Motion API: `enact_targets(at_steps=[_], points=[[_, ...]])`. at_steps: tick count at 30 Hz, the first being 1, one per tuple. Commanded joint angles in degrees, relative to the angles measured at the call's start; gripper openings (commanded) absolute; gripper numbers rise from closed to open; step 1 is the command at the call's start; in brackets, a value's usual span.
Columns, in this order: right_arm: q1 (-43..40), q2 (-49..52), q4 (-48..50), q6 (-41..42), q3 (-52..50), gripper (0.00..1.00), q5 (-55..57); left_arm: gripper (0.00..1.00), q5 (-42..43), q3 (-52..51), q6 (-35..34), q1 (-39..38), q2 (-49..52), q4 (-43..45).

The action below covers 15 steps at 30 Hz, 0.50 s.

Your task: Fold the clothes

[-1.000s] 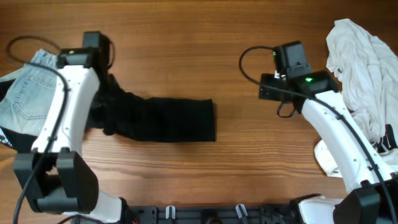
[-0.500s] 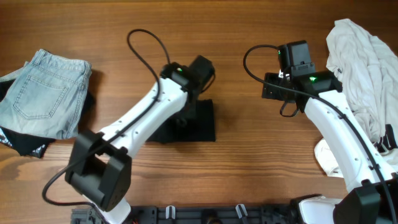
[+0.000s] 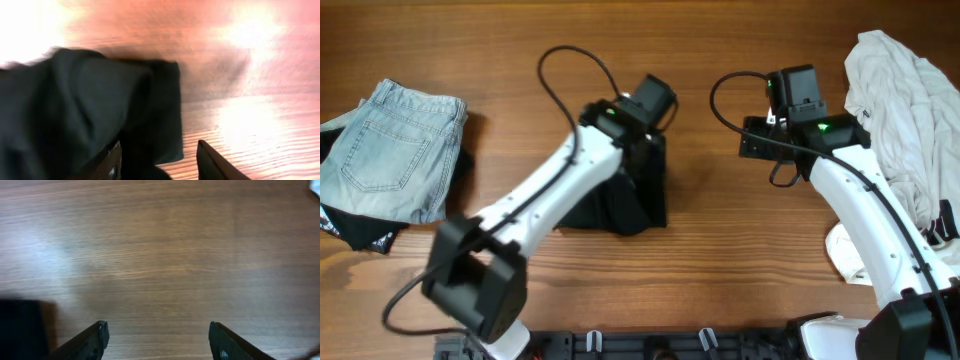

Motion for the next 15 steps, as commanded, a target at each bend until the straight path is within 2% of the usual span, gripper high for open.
enact_targets(at_steps=[1, 3, 4, 8, 15], points=[[0.09, 0.13, 1.29, -13.42, -0.15, 0.7, -21.75, 0.49, -4.5, 2.08, 1.7, 7.63, -8.55, -2.19], [0.72, 0.24, 1.29, -16.68, -0.15, 0.71, -32.96, 0.54, -4.68, 2.08, 1.18, 13.25, -10.05, -3.43], [1.42, 0.59, 1.27, -16.87, -0.15, 0.71, -35.19, 0.59, -4.68, 2.08, 0.24, 15.74, -10.05, -3.98], [7.41, 4.17, 1.07, -16.37, -0.15, 0.71, -37.59, 0.63, 0.85, 0.68, 0.02, 23.56, -8.17, -4.13], [15.13, 16.65, 2.51, -11.93, -0.15, 0.7, -37.57, 0.63, 2.91, -6.08, 0.26, 24.41, -3.28, -2.95]])
